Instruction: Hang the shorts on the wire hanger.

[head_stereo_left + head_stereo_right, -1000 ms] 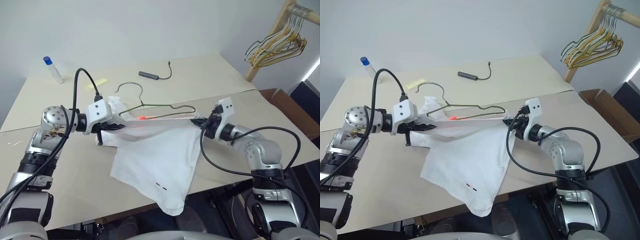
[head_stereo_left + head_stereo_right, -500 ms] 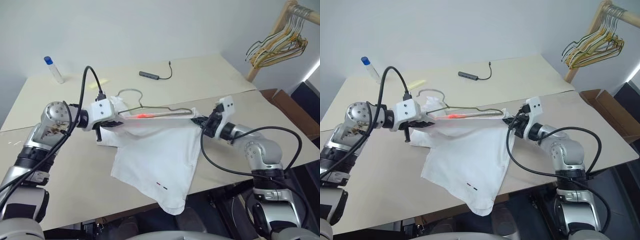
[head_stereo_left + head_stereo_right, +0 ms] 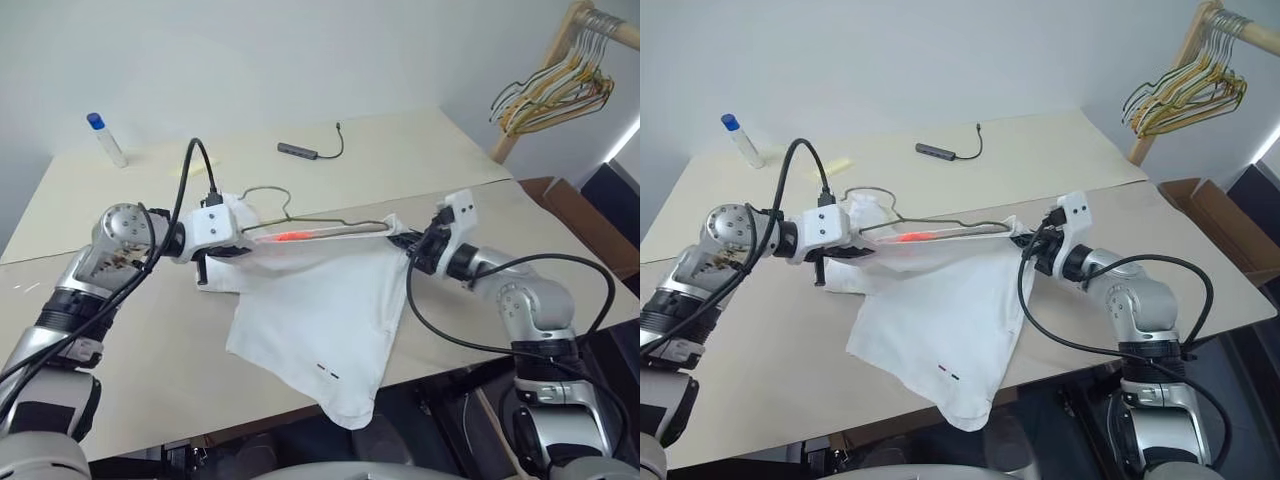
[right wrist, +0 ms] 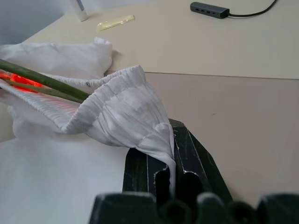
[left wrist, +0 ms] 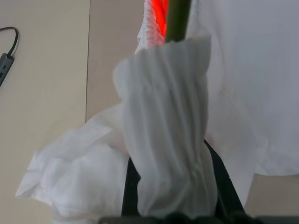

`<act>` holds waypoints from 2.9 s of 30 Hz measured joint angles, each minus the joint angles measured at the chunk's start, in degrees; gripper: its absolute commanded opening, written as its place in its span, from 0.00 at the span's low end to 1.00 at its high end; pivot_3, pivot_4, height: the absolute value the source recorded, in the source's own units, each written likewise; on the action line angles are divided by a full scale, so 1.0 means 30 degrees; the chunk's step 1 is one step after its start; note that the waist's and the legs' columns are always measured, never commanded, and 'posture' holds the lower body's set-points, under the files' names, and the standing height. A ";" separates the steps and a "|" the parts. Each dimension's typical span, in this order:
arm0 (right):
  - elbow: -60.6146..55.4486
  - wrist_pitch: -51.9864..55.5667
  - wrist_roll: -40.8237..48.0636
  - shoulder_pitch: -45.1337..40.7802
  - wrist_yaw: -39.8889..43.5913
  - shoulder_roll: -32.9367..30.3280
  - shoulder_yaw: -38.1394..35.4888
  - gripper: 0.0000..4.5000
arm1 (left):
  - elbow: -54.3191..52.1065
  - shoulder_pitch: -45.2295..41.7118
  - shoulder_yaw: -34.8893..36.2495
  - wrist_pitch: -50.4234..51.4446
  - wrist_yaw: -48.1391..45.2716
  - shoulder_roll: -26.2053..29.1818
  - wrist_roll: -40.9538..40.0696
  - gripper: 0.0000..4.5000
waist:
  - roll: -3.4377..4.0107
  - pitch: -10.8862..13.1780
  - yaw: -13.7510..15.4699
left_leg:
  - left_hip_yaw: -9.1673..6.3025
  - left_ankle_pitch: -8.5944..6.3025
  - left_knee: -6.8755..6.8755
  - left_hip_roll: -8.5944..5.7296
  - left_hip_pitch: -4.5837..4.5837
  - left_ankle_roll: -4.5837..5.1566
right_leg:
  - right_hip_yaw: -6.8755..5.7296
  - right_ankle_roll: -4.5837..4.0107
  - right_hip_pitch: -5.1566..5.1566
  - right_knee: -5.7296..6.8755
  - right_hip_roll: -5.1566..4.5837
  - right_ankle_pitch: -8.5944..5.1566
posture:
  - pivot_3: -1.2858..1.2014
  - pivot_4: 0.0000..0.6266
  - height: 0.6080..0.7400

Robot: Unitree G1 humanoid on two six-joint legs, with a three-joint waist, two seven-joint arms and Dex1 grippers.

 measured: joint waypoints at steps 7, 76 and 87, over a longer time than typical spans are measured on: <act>-0.0963 -0.1629 0.0007 0.0447 0.3057 -0.2831 0.0867 0.00 | 0.1105 -0.1563 -0.1322 -0.0731 0.1117 -0.0027 0.0882 0.00 | 0.0002 0.0002 -0.0018 | 0.0007 -0.0005 0.0006 -0.0017 -0.0030 0.0008 | -0.0004 0.0006 0.0000 -0.0052 -0.0014 -0.0003 | 0.42 0.00 1.00; 0.6473 -0.3572 -0.8884 -0.9590 1.1478 -0.2303 0.7783 0.01 | 0.2694 -0.2173 0.1157 -0.0024 -0.1399 -0.0602 0.3465 0.00 | 0.0008 0.0005 -0.0544 | -0.0009 -0.0012 0.0024 -0.0033 -0.0067 0.0022 | -0.0008 0.0015 -0.0067 0.0040 -0.0067 -0.0011 | 0.43 0.00 1.00; 0.5242 -0.3055 -0.8087 -0.8835 1.1993 -0.3742 0.7293 0.01 | 0.2662 -0.1866 0.1095 -0.0939 -0.1625 -0.0600 0.3714 0.00 | 0.0008 0.0005 -0.0986 | -0.0007 -0.0012 0.0023 -0.0031 -0.0061 0.0023 | -0.0007 0.0015 -0.0064 0.0036 -0.0071 -0.0011 | 0.42 0.00 1.00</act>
